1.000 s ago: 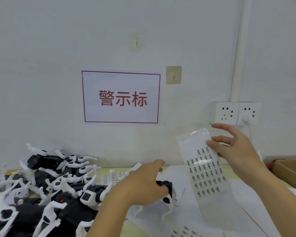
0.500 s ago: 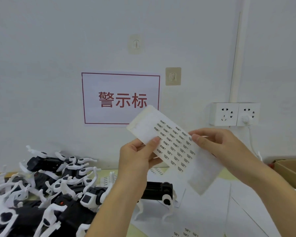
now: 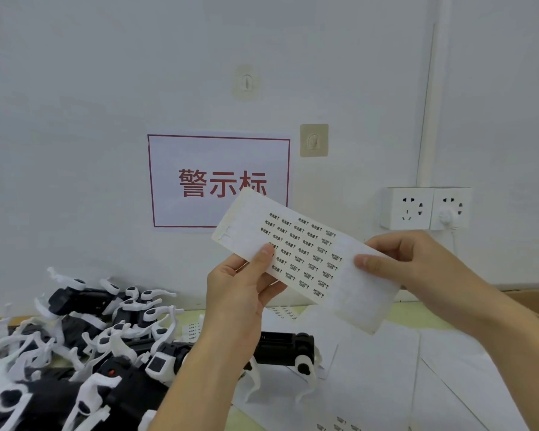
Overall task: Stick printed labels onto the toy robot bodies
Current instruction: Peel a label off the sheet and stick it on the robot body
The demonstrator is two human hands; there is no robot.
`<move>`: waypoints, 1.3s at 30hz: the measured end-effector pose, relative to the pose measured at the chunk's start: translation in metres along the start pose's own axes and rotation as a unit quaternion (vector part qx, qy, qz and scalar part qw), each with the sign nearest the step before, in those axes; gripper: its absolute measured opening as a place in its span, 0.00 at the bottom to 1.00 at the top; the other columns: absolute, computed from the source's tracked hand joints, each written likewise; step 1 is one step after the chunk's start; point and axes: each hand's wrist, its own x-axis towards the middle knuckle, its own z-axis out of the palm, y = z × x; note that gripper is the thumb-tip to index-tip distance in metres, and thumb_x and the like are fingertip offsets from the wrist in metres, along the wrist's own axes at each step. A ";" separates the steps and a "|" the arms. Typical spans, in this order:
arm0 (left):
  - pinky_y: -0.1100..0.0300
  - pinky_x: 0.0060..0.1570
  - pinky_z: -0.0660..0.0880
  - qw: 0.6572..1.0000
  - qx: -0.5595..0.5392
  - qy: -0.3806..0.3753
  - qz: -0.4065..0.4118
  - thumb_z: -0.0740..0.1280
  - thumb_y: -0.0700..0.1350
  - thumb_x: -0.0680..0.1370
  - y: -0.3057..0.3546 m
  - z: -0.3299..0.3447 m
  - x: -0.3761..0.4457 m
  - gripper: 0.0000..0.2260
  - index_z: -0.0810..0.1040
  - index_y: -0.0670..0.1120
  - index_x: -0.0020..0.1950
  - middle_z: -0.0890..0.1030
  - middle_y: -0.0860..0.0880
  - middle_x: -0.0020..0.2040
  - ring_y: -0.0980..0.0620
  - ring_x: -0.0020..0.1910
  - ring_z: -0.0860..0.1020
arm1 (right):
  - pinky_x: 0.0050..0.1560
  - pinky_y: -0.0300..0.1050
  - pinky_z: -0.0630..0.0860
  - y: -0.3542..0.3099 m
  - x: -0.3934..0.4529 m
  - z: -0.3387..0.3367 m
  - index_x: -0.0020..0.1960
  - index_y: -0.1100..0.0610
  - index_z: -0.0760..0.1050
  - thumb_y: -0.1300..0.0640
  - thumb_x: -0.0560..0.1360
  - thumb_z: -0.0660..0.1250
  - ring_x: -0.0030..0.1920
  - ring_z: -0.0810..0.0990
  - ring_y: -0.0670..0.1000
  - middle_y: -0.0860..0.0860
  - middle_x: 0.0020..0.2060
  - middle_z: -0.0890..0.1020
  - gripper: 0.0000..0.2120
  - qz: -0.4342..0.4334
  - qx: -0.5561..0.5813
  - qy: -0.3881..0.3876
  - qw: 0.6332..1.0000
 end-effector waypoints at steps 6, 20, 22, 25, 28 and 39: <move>0.60 0.36 0.82 1.000 0.003 0.007 0.006 0.70 0.39 0.77 -0.001 0.003 0.000 0.06 0.84 0.43 0.53 0.87 0.44 0.49 0.47 0.44 0.87 | 0.50 0.43 0.76 -0.002 0.000 0.002 0.48 0.50 0.86 0.53 0.78 0.68 0.48 0.86 0.51 0.49 0.47 0.87 0.08 0.024 -0.004 -0.021 0.999; 0.69 0.35 0.74 0.917 0.336 0.085 0.197 0.74 0.43 0.75 -0.011 0.013 -0.007 0.06 0.80 0.53 0.44 0.81 0.55 0.40 0.59 0.39 0.79 | 0.41 0.41 0.75 0.000 0.006 0.025 0.41 0.50 0.85 0.57 0.76 0.70 0.39 0.84 0.46 0.47 0.39 0.87 0.08 0.041 0.032 0.088 0.995; 0.70 0.41 0.74 0.884 0.404 0.020 0.233 0.74 0.43 0.75 -0.015 0.023 -0.012 0.06 0.82 0.53 0.44 0.82 0.58 0.41 0.61 0.44 0.79 | 0.41 0.43 0.75 0.000 0.007 0.030 0.40 0.54 0.84 0.57 0.76 0.70 0.38 0.83 0.50 0.51 0.37 0.85 0.07 0.035 0.014 0.093 0.995; 0.75 0.43 0.70 0.859 0.444 -0.013 0.254 0.73 0.42 0.76 -0.023 0.031 -0.018 0.04 0.84 0.51 0.45 0.83 0.57 0.42 0.62 0.46 0.78 | 0.40 0.47 0.72 -0.002 0.007 0.038 0.40 0.58 0.82 0.56 0.75 0.70 0.36 0.77 0.50 0.59 0.39 0.81 0.08 0.006 -0.008 0.092 0.996; 0.74 0.43 0.71 0.856 0.454 -0.017 0.247 0.72 0.43 0.77 -0.025 0.029 -0.017 0.04 0.85 0.51 0.45 0.83 0.57 0.40 0.60 0.44 0.79 | 0.38 0.44 0.73 -0.002 0.006 0.043 0.40 0.57 0.83 0.57 0.75 0.70 0.36 0.78 0.53 0.57 0.37 0.82 0.07 -0.021 -0.029 0.099 0.994; 0.71 0.40 0.75 0.873 0.443 -0.064 0.192 0.72 0.40 0.77 -0.018 0.019 -0.009 0.07 0.84 0.48 0.41 0.84 0.54 0.36 0.60 0.38 0.81 | 0.37 0.37 0.69 0.000 0.007 0.044 0.36 0.54 0.80 0.59 0.76 0.69 0.36 0.75 0.50 0.50 0.32 0.79 0.10 -0.097 -0.143 0.071 0.982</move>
